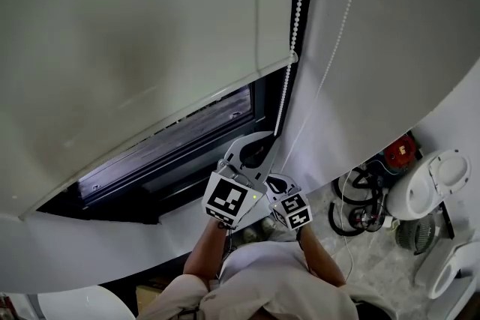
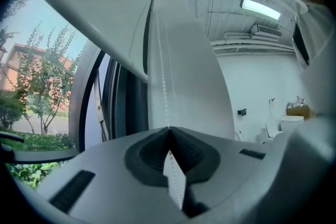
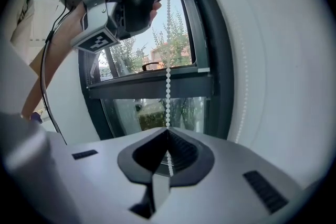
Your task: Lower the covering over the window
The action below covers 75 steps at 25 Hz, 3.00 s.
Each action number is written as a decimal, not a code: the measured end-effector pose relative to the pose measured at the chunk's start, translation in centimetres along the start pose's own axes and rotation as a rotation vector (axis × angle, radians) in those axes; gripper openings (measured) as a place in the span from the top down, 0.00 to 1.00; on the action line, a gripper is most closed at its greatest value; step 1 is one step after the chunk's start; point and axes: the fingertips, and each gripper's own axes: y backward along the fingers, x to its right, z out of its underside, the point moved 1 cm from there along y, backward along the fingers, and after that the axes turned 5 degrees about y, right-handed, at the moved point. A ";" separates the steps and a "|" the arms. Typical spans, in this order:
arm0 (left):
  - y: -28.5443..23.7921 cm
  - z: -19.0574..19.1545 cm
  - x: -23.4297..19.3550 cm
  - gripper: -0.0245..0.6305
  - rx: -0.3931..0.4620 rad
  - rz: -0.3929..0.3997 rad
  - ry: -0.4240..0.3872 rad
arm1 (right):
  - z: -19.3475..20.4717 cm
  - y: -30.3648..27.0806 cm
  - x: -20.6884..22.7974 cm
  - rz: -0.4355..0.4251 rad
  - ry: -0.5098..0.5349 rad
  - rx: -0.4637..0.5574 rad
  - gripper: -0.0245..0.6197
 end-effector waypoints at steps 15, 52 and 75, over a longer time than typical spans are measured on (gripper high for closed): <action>0.1 7.9 0.4 0.94 -0.121 -0.010 0.056 | 7.4 -1.9 -0.6 -0.037 -0.054 -0.187 0.97; 1.9 16.3 1.9 0.94 -0.237 -0.051 0.065 | 0.7 4.5 0.7 0.090 0.009 -0.010 0.83; 2.8 16.2 2.5 0.94 -0.214 -0.047 0.068 | -26.7 12.9 1.2 0.117 0.315 0.529 0.82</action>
